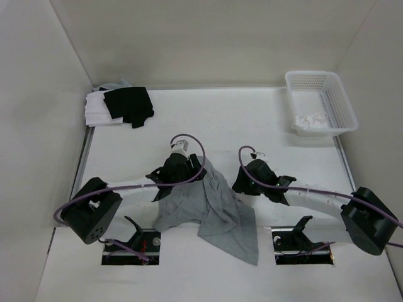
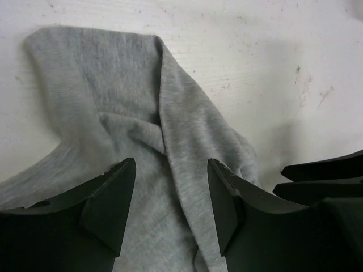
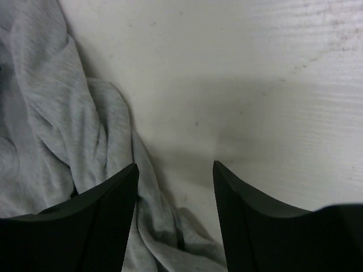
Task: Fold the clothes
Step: Flatten the tank top out
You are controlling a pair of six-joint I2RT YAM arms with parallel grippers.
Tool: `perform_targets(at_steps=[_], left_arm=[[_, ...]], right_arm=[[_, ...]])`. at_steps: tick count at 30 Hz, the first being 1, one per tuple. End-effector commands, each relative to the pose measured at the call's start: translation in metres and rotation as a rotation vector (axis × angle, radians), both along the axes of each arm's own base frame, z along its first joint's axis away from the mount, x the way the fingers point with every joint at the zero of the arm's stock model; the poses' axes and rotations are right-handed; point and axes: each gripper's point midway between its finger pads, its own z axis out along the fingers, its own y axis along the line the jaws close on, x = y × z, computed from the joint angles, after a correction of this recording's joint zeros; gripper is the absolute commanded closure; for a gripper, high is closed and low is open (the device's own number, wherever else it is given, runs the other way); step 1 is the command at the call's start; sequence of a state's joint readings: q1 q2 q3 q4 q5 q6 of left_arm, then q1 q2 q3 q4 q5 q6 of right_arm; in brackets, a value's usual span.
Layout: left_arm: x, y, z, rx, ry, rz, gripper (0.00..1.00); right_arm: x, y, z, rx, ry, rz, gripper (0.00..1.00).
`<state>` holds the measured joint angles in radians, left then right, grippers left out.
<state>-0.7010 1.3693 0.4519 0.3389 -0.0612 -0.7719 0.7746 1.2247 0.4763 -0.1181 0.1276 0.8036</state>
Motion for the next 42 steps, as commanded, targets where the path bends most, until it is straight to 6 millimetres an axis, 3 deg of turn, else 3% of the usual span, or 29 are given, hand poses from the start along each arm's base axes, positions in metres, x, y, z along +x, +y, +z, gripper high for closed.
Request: perform_targets(at_steps=[1,4,5,7,8,10,13,17,20,22,24,25,26,28,30,33,35,37,39,42], left_arm=[[0.019,-0.013,0.014,-0.03,-0.054,-0.01,0.47],[0.027,-0.017,0.002,-0.009,-0.031,-0.015,0.45],[0.036,-0.023,-0.005,0.002,-0.02,-0.026,0.45],[0.042,-0.028,-0.01,0.003,-0.011,-0.035,0.47],[0.048,-0.034,-0.014,-0.008,0.005,-0.039,0.51],[0.059,-0.059,0.005,-0.098,-0.017,-0.071,0.8],[0.068,-0.071,0.03,-0.16,-0.061,-0.075,0.93],[0.091,-0.075,0.094,-0.266,-0.186,-0.065,0.97],[0.105,-0.063,0.146,-0.344,-0.278,-0.035,0.98],[0.107,-0.054,0.166,-0.384,-0.311,-0.013,0.98],[0.107,-0.038,0.197,-0.444,-0.368,0.014,0.98],[0.104,-0.026,0.224,-0.488,-0.422,0.029,0.98],[0.103,-0.02,0.233,-0.5,-0.439,0.037,0.98],[0.092,0.004,0.273,-0.55,-0.524,0.066,0.98],[0.08,0.026,0.303,-0.593,-0.586,0.095,0.98],[0.063,0.046,0.321,-0.607,-0.626,0.113,0.97],[0.055,0.054,0.296,-0.557,-0.58,0.136,0.97],[0.053,0.067,0.266,-0.502,-0.534,0.184,0.97],[0.055,0.084,0.252,-0.467,-0.519,0.234,0.97],[0.07,0.101,0.239,-0.419,-0.487,0.296,0.97]], right_arm=[[0.003,0.006,-0.007,-0.016,0.017,-0.022,0.4],[0.008,0.017,-0.001,0.008,0.006,-0.001,0.5],[0.013,0.026,0.004,0.045,0.002,0.021,0.67],[0.019,0.031,0.008,0.071,-0.002,0.029,0.74],[0.025,0.036,0.01,0.097,0.0,0.045,0.78],[0.038,0.05,0.023,0.148,-0.019,0.065,0.91],[0.055,0.052,0.055,0.205,-0.125,0.042,0.97],[0.076,0.04,0.143,0.284,-0.358,-0.014,0.99],[0.071,0.031,0.198,0.316,-0.457,-0.012,1.0],[0.065,0.023,0.229,0.325,-0.521,-0.017,1.0],[0.05,0.02,0.266,0.346,-0.58,-0.002,1.0],[0.038,0.019,0.291,0.355,-0.62,0.015,1.0],[0.034,0.02,0.3,0.358,-0.635,0.021,0.99],[0.008,0.025,0.33,0.371,-0.677,0.057,0.99],[-0.011,0.03,0.345,0.379,-0.698,0.084,0.99],[-0.037,0.041,0.356,0.345,-0.719,0.117,0.98],[-0.045,0.047,0.349,0.299,-0.709,0.117,0.97],[-0.046,0.053,0.329,0.268,-0.671,0.123,0.97],[-0.045,0.061,0.305,0.258,-0.629,0.128,0.97],[-0.013,0.06,0.265,0.207,-0.576,0.081,0.97]])
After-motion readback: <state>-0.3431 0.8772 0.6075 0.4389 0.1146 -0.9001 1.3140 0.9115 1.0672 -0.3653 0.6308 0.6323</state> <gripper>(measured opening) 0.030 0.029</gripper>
